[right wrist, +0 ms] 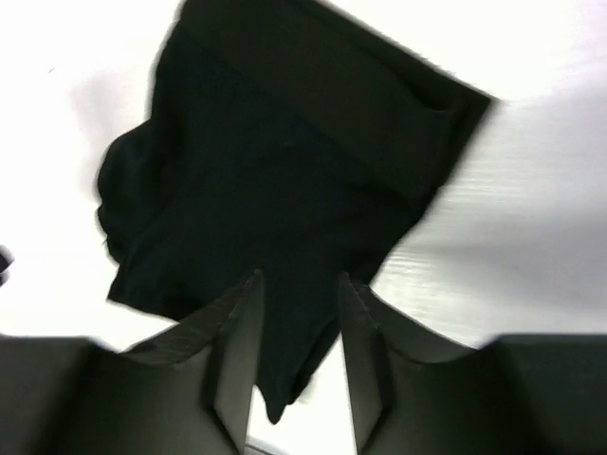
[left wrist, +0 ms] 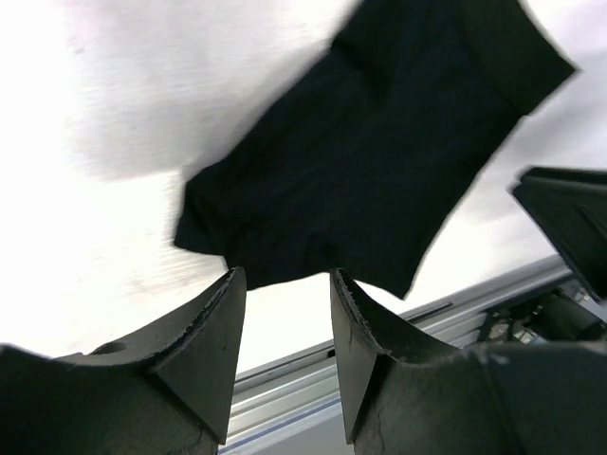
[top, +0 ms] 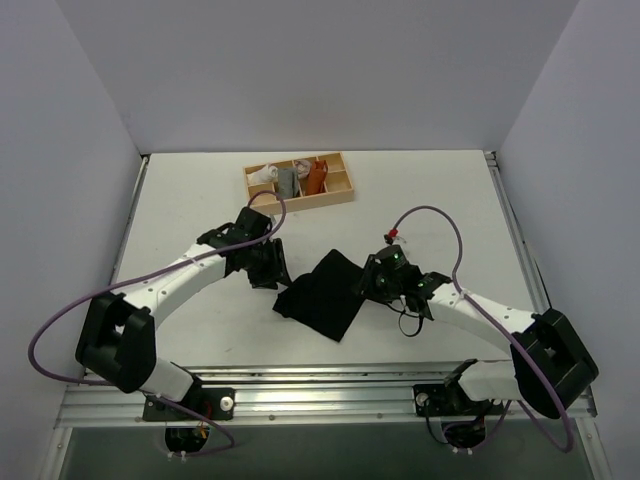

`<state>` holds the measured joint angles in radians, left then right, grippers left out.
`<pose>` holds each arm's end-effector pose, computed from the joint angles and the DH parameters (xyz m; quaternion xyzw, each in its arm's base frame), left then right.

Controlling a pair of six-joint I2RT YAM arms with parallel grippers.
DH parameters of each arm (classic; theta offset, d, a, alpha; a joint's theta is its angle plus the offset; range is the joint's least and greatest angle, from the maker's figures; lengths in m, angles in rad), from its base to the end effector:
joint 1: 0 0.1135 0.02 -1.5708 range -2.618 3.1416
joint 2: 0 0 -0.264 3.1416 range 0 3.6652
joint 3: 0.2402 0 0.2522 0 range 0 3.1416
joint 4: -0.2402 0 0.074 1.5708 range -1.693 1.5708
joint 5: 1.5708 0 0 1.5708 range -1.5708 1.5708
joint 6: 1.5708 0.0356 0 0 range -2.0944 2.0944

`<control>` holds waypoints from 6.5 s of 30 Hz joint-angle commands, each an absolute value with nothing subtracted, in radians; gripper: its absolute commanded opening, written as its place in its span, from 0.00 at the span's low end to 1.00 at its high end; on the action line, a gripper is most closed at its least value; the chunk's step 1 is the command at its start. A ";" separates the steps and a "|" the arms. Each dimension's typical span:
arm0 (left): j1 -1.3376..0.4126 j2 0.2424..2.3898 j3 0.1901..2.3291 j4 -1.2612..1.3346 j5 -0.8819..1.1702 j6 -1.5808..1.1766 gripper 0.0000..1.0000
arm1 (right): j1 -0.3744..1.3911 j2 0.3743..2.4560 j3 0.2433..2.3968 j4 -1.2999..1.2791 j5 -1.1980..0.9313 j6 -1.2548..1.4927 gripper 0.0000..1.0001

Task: Roll the underwear
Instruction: Fold the underwear

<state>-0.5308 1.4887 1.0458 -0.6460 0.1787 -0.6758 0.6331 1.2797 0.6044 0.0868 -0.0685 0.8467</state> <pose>0.2520 -0.1553 0.2292 -0.0488 0.9662 -0.2062 0.1466 0.2114 0.1582 0.1993 0.0779 0.8780 0.3401 0.3278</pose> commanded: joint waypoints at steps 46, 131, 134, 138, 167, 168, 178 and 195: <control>-0.555 1.716 1.210 -0.258 0.434 -0.833 0.49 | 0.512 1.442 0.637 0.103 0.049 0.871 0.24; -0.591 1.905 1.309 -0.063 0.419 -0.868 0.19 | 0.347 1.669 0.876 0.005 -0.318 0.474 0.00; -0.598 1.953 1.295 -0.019 0.425 -0.891 0.06 | 0.347 1.672 0.874 0.005 -0.319 0.479 0.00; -0.604 2.012 1.273 0.035 0.443 -0.903 0.02 | 0.347 1.667 0.885 -0.023 -0.311 0.479 0.00; -0.598 1.985 1.206 -0.164 0.210 -0.893 0.03 | 0.400 1.634 0.976 -0.112 -0.276 0.572 0.00; -0.594 1.947 1.198 -0.160 0.206 -0.896 0.03 | 0.402 1.634 0.956 -0.109 -0.278 0.572 0.00; -0.592 1.891 1.247 -0.111 0.296 -0.905 0.03 | 0.400 1.641 0.893 -0.064 -0.281 0.587 0.00; -0.640 2.006 1.154 0.025 0.336 -0.893 0.02 | 0.400 1.643 0.888 -0.051 -0.278 0.607 0.00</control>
